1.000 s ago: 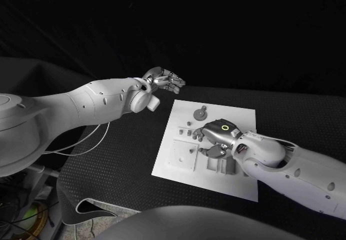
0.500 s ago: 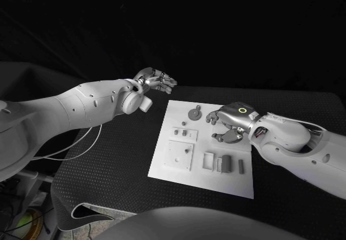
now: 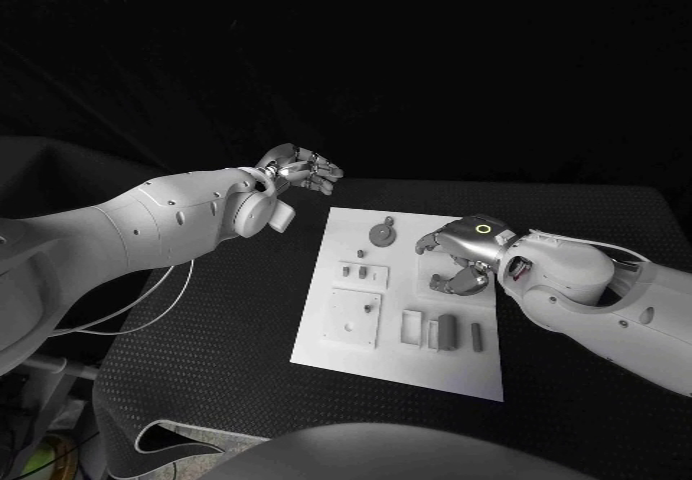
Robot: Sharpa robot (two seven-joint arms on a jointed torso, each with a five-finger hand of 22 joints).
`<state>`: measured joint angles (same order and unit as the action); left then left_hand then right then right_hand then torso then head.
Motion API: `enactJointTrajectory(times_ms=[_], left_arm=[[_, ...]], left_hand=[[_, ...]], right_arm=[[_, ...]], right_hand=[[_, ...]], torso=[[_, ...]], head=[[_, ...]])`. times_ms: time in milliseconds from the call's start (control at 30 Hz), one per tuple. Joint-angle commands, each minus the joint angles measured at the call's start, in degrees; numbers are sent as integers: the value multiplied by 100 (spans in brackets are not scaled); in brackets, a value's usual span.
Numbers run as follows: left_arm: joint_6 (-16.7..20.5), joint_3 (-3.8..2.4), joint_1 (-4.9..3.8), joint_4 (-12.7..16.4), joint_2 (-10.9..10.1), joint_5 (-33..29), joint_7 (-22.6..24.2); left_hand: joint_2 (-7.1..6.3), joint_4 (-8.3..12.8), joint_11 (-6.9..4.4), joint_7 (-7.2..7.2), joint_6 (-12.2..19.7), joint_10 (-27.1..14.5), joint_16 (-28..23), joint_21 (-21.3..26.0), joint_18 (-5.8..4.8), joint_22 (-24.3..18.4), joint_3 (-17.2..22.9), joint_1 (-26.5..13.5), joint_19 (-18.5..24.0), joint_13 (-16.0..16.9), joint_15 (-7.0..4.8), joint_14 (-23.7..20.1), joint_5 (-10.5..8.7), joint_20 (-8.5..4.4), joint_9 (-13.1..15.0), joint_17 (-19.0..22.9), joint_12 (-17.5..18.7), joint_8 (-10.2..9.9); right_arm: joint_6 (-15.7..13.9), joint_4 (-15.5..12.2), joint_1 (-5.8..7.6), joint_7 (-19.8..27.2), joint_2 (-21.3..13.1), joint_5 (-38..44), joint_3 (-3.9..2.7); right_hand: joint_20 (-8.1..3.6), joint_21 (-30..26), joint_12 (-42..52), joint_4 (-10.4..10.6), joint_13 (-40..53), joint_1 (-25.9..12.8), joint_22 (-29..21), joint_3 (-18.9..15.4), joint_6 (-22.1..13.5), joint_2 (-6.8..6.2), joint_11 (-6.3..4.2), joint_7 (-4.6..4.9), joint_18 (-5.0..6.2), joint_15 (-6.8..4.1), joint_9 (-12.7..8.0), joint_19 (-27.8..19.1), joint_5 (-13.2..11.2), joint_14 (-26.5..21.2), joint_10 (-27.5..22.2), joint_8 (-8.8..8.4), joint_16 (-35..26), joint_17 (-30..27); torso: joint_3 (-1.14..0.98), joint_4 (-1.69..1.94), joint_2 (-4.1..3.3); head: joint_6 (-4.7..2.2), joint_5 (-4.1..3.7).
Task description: Assemble the parts on the task board
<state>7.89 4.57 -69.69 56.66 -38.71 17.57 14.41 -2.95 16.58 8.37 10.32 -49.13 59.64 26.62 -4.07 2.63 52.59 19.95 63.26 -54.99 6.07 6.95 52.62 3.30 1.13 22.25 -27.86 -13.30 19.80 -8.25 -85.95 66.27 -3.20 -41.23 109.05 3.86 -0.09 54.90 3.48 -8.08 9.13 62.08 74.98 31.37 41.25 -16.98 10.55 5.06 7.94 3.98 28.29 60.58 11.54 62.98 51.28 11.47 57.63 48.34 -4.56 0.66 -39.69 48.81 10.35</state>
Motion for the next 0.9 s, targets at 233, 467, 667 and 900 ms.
enactJointTrajectory(times_ms=[233,467,667,900], left_arm=[[-56,-2,-7,-10,17,11,45],[-58,-2,-7,-20,30,11,40],[-60,-2,-7,-17,31,11,43],[-62,-2,-7,-21,31,11,41]], left_hand=[[-8,8,13,0,47,14,-34,-4,113,-8,-34,32,3,-13,-2,26,-15,11,-5,-9,31,-22],[0,6,13,-1,42,18,-38,-7,113,-9,-36,21,-1,-17,-3,33,-15,10,-5,-17,28,-19],[8,7,10,-3,38,25,-38,-10,114,-9,-37,15,-8,-22,-7,43,-15,7,-5,-27,23,-18],[12,7,9,-4,37,27,-40,-12,115,-10,-38,11,-11,-24,-8,46,-15,6,-5,-32,21,-17]], right_arm=[[161,395,-3,28,177,100,89],[77,564,-58,55,260,143,151],[50,627,-104,100,286,188,174],[51,622,-147,179,315,238,183]], right_hand=[[6,-44,40,55,-69,53,-18,27,-94,-3,-23,30,706,-23,1,-7,19,-19,-45,0,63,-16],[-37,-2,208,26,-51,329,0,133,66,218,-176,101,706,-168,75,74,6,84,305,165,115,-35],[-72,63,374,-325,-7,412,54,-93,317,571,-398,128,706,-375,113,132,12,249,779,357,115,-89],[-101,86,477,-638,53,430,72,-143,797,957,-528,220,706,-503,106,179,24,354,1187,574,80,-130]], torso=[[11,12,-5],[11,21,-2],[16,14,-8],[16,19,-6]], head=[[-27,-75],[-12,-96],[-7,-92],[16,-96]])
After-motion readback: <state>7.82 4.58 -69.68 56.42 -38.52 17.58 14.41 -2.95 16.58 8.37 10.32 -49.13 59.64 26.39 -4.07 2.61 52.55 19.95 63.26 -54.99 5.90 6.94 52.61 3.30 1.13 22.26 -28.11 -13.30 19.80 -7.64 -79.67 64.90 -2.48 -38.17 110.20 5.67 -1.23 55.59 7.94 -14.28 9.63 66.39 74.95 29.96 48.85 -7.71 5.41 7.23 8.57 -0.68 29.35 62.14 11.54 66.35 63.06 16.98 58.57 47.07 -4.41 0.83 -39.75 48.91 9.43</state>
